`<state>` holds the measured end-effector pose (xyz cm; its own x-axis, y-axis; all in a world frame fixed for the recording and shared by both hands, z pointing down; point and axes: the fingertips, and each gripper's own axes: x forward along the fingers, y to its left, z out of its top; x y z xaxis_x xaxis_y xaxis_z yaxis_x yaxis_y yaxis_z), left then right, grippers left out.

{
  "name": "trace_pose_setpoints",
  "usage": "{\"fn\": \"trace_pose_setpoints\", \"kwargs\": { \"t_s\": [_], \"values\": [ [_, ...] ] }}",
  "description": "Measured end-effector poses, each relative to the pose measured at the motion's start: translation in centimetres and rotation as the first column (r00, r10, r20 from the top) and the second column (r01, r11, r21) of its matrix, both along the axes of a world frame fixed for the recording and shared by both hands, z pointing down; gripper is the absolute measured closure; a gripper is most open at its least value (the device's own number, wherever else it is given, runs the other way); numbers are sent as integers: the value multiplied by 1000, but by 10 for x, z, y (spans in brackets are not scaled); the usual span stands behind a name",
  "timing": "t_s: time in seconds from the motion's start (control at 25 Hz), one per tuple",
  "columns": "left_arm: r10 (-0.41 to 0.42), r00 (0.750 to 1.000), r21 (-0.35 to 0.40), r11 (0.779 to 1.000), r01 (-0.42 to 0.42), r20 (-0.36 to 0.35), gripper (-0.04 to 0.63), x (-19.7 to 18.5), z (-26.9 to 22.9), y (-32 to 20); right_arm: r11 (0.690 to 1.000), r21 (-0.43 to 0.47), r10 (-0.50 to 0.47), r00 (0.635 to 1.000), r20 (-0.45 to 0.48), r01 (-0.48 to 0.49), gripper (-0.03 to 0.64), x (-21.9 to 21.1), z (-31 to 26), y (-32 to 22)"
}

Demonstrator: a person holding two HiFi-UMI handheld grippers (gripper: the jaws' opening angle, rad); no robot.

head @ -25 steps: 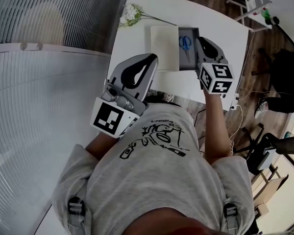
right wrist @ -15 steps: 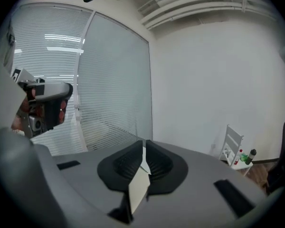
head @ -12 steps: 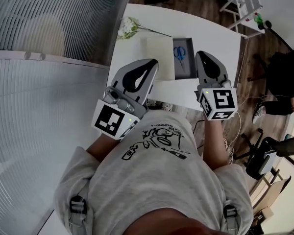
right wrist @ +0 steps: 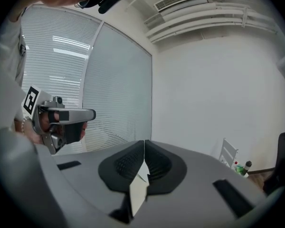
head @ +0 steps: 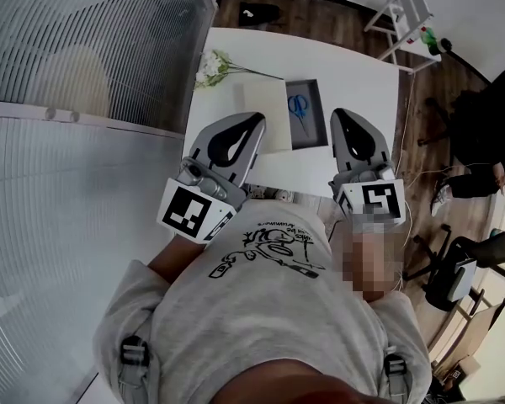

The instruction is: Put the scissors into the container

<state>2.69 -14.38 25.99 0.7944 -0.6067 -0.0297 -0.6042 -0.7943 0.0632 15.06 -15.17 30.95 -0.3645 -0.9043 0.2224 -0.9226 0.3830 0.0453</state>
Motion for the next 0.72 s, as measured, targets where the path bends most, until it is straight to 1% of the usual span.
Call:
{"fn": "trace_pose_setpoints", "kwargs": {
  "t_s": [0.32,0.48,0.72],
  "values": [
    [11,1000,15,1000,-12,6,575,3,-5,0,999,45,-13,1000,-10,13,609,-3,-28,18],
    [17,1000,14,1000,-17,1,575,5,-5,-2,998,65,-20,999,-29,22,609,-6,-38,26],
    [25,1000,14,1000,-25,-7,574,8,-9,-2,995,98,-20,999,-30,23,609,-8,-56,39]
  ]
}}
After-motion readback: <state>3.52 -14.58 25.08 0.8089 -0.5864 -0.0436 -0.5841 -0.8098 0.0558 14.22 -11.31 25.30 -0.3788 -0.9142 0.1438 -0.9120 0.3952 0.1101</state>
